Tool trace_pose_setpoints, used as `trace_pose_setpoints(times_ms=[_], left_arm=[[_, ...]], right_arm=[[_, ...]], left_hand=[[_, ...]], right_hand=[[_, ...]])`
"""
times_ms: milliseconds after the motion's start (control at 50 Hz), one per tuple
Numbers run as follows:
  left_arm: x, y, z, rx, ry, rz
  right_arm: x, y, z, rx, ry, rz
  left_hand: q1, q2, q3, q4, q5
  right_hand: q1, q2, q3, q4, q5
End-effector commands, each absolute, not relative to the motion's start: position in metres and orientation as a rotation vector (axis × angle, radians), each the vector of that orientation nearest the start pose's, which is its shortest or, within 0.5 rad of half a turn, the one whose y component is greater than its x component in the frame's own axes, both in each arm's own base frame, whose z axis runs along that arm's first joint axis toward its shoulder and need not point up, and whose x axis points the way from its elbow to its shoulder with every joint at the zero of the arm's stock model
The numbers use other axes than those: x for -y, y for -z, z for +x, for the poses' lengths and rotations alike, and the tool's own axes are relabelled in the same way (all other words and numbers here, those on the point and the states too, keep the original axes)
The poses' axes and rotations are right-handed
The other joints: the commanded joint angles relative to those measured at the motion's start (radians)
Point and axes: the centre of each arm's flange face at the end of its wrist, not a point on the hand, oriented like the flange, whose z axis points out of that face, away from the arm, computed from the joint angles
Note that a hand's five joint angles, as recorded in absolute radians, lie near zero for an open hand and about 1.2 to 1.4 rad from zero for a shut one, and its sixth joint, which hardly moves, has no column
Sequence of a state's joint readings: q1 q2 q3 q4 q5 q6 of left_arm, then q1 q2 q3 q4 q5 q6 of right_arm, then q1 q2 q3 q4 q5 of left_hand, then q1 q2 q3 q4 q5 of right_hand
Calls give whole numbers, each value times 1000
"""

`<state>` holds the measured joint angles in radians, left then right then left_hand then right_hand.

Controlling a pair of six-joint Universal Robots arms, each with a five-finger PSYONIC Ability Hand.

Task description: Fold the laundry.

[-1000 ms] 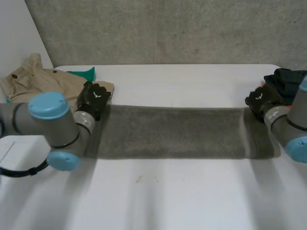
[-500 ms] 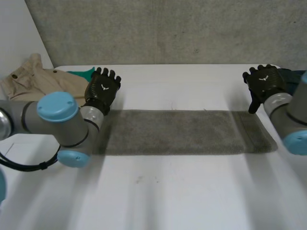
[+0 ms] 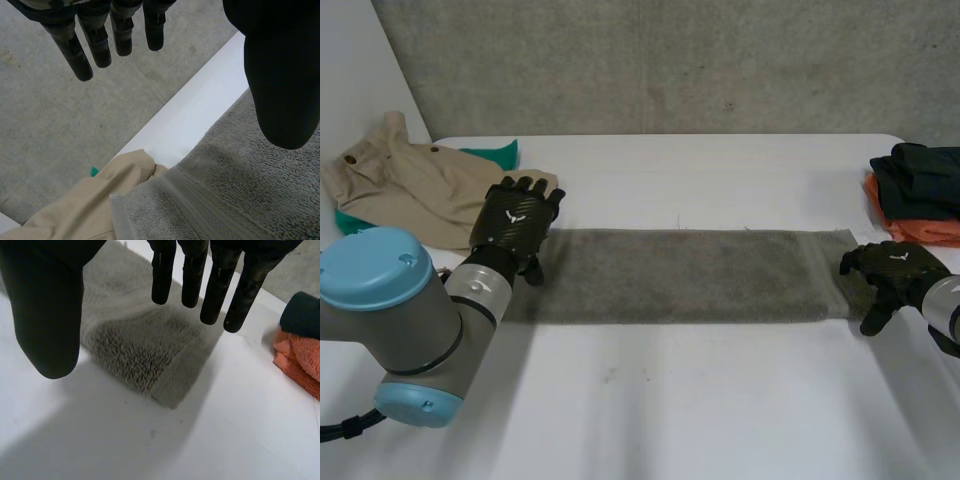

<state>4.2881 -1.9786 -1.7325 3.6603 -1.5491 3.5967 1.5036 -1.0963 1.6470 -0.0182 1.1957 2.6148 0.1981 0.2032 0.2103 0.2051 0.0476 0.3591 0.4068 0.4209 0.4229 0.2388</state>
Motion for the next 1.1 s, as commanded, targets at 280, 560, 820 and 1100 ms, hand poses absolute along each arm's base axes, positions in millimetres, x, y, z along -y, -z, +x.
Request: trace_pose_setpoints(times_ms=[280, 560, 820, 1100], left_arm=[[278, -175, -270, -2028, 2168, 981], [272, -185, -262, -2022, 2179, 956], [281, -203, -242, -1979, 2198, 858], [271, -194, -243, -2012, 2171, 888]], right_arm=[[365, -133, 88, -2668, 1808, -888], [374, -177, 53, -2699, 2054, -1306], [295, -220, 276, -1541, 2314, -1703], [174, -117, 412, -924, 1986, -1949]], left_hand=[[-24, -29, -36, -31, -48], [-24, -29, -36, -31, -48], [-24, -29, -36, -31, -48], [-24, -29, -36, -31, -48]], right_hand=[[1037, 989, 975, 973, 983], [1037, 989, 975, 973, 983], [1037, 989, 975, 973, 983], [1037, 989, 975, 973, 983]])
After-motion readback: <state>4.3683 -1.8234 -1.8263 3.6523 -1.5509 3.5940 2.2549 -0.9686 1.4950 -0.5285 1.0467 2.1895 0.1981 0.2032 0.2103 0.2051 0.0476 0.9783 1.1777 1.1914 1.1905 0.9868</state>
